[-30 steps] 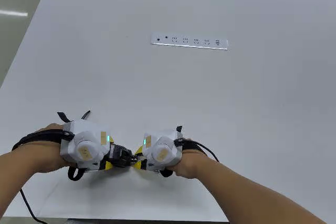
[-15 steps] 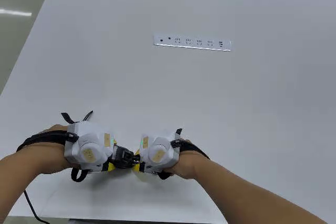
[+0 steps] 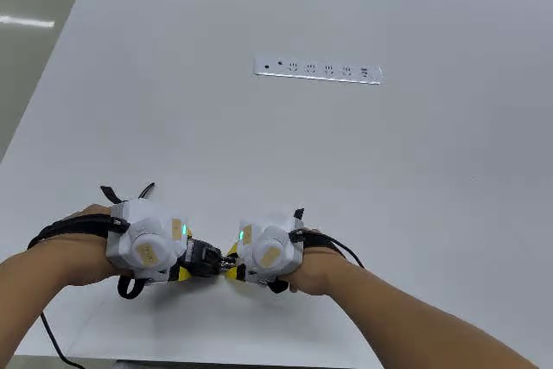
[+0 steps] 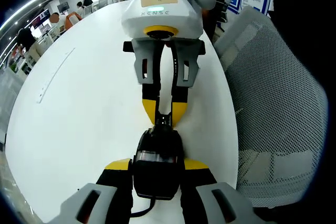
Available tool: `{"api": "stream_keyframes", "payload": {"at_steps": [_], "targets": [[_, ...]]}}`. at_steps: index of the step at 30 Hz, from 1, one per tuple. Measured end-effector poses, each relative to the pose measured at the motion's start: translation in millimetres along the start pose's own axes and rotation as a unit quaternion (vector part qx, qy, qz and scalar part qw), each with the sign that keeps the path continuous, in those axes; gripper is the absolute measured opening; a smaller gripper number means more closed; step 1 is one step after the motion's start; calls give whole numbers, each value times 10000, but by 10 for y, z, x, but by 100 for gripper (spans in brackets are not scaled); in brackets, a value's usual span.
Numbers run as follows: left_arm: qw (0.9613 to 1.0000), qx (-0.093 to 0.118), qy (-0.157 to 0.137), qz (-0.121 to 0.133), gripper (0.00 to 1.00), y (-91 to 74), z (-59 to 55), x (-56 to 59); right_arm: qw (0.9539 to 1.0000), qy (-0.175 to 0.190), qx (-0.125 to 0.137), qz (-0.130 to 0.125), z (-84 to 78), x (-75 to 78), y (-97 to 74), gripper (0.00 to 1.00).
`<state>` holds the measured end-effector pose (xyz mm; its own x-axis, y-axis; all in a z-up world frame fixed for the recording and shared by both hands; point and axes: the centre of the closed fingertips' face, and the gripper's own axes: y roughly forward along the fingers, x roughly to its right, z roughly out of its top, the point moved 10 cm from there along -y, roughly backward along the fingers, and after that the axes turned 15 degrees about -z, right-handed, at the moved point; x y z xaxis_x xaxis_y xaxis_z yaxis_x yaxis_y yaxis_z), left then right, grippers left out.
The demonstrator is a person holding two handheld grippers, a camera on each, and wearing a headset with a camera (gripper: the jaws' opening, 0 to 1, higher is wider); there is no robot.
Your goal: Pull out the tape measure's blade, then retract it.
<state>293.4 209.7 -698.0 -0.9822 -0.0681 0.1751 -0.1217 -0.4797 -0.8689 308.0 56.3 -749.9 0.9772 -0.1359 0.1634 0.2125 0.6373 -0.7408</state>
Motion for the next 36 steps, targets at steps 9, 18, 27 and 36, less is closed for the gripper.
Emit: {"api": "stream_keyframes", "payload": {"at_steps": [9, 18, 27, 36], "targets": [[10000, -7, -15, 22, 31, 1, 0, 0, 10000, 16, -4, -66, -46, -1, -44, 13], [10000, -5, -26, 30, 31, 1, 5, 0, 9999, 74, 2, -89, -95, 4, -77, 13], [10000, 3, -53, 27, 31, 1, 5, -5, 9999, 63, -26, -115, -121, 14, -112, 13], [10000, 10, -75, 43, 31, 0, 5, -4, 9999, 37, -71, -140, -166, 27, -153, 13]]}}
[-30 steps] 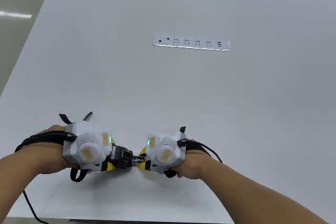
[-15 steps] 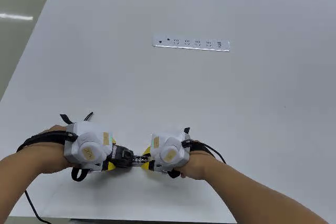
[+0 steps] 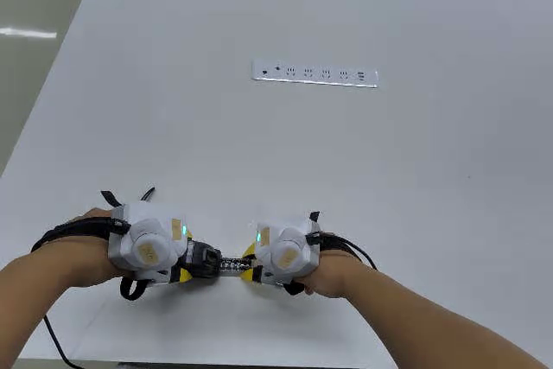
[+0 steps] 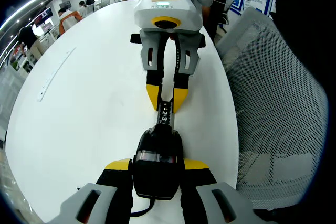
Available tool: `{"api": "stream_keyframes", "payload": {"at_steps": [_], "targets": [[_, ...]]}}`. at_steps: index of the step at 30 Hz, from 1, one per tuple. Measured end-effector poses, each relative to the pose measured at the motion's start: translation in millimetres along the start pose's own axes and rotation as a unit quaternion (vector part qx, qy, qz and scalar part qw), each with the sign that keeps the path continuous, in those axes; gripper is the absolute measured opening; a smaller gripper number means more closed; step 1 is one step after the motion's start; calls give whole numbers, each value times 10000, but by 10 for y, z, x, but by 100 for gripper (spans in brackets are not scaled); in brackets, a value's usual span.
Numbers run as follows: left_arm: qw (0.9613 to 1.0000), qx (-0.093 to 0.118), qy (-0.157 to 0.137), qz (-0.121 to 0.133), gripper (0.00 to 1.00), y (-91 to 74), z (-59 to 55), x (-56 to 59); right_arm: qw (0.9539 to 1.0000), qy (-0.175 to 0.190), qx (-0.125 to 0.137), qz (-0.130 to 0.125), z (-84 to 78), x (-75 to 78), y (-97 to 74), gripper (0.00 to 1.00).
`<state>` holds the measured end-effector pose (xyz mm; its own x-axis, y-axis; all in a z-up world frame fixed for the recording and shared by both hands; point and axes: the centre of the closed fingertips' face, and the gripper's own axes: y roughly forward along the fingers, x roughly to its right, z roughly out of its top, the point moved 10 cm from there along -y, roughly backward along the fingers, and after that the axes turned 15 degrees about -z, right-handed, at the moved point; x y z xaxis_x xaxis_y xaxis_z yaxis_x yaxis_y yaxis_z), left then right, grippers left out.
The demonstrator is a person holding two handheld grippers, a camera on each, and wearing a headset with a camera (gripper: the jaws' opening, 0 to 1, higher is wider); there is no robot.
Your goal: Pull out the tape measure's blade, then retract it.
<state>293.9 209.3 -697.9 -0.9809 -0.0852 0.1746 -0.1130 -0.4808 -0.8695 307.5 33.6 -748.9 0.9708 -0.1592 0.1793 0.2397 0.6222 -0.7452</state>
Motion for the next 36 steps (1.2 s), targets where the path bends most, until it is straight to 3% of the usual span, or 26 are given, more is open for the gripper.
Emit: {"api": "stream_keyframes", "payload": {"at_steps": [36], "targets": [[10000, 31, -33, -4, 31, 8, 3, -11, 9999, 58, -146, -39, -140, 58, -103, 13]]}}
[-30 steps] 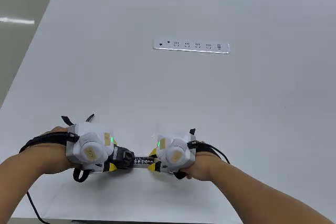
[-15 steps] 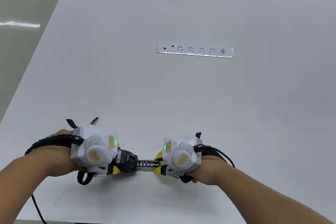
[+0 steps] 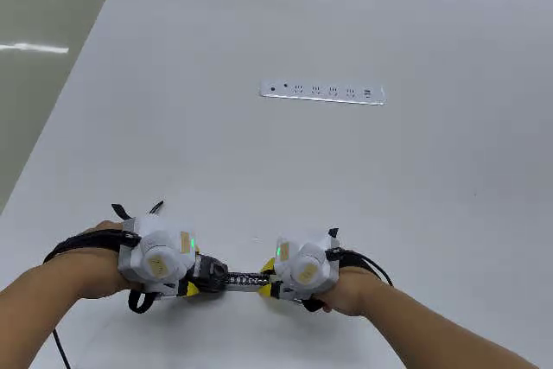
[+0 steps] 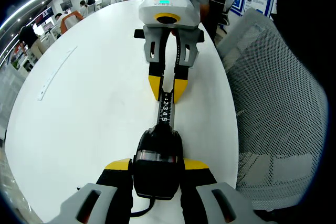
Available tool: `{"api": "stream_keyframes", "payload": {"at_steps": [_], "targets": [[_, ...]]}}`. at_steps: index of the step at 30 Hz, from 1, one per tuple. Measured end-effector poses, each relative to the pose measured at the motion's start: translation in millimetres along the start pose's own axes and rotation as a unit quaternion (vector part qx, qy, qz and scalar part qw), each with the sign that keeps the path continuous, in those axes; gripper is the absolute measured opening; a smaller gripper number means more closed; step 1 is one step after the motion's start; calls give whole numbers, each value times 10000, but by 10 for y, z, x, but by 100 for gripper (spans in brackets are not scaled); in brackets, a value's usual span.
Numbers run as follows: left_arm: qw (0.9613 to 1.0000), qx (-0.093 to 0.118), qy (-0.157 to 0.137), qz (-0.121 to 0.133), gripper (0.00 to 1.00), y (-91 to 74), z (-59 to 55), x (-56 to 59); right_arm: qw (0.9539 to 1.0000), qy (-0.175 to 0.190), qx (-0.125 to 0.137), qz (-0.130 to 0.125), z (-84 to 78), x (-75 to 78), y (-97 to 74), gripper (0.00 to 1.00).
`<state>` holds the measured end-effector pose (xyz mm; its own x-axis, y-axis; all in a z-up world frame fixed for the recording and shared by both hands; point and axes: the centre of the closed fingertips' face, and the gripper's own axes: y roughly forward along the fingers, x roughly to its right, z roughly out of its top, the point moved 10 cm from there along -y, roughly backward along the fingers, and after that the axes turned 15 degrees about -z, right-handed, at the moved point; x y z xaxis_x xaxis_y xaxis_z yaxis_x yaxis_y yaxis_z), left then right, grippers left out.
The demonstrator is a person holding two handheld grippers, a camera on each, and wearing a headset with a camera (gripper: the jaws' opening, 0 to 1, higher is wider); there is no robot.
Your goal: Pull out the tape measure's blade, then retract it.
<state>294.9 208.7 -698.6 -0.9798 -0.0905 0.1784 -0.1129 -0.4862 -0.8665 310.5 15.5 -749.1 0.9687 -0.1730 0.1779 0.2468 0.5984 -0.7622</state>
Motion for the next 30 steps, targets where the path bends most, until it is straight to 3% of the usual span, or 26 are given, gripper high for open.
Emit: {"api": "stream_keyframes", "payload": {"at_steps": [30], "targets": [[10000, 39, -36, 24, 31, 0, -5, 5, 10000, 77, -57, -27, -122, 34, -110, 13]]}}
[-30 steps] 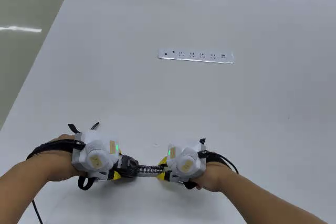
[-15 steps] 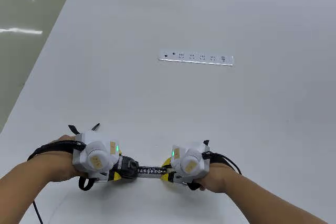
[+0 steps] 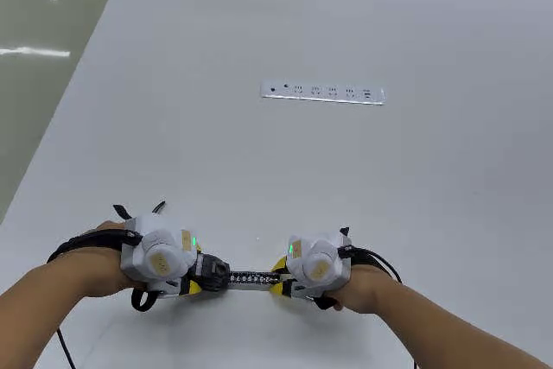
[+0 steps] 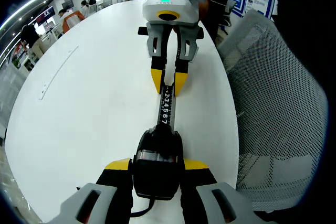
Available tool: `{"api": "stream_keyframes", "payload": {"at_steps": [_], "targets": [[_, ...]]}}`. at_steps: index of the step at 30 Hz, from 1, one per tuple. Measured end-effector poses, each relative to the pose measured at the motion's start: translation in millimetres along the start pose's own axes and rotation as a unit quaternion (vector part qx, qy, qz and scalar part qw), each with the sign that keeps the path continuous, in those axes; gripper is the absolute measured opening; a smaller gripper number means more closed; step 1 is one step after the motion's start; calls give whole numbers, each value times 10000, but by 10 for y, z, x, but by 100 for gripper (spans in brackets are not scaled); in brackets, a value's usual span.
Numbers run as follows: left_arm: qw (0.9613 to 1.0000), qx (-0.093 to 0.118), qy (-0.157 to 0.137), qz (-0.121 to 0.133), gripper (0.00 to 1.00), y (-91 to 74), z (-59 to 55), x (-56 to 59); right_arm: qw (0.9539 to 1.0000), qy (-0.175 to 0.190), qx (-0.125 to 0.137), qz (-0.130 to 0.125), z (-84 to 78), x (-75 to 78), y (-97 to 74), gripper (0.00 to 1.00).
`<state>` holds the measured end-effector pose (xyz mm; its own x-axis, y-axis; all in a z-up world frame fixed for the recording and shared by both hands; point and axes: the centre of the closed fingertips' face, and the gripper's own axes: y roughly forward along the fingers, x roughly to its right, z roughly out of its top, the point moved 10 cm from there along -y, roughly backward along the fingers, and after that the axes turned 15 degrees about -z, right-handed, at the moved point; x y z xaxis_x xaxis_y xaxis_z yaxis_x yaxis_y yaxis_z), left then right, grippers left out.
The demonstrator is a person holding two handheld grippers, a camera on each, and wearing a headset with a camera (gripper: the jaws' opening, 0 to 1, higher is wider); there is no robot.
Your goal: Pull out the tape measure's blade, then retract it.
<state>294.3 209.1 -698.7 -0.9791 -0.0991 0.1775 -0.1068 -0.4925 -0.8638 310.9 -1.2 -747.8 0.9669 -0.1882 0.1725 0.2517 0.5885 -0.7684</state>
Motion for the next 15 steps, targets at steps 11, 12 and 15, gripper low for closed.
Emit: {"api": "stream_keyframes", "payload": {"at_steps": [11, 12, 15], "targets": [[10000, 3, -13, 4, 31, 0, -1, -3, 10000, 58, -5, -8, -48, 16, -39, 13], [10000, 3, -11, 5, 31, 0, 0, -3, 10000, 56, -5, -8, -50, 18, -40, 13], [10000, 4, -14, 3, 31, 0, -1, -6, 9999, 108, -21, -15, -61, 22, -51, 13]]}}
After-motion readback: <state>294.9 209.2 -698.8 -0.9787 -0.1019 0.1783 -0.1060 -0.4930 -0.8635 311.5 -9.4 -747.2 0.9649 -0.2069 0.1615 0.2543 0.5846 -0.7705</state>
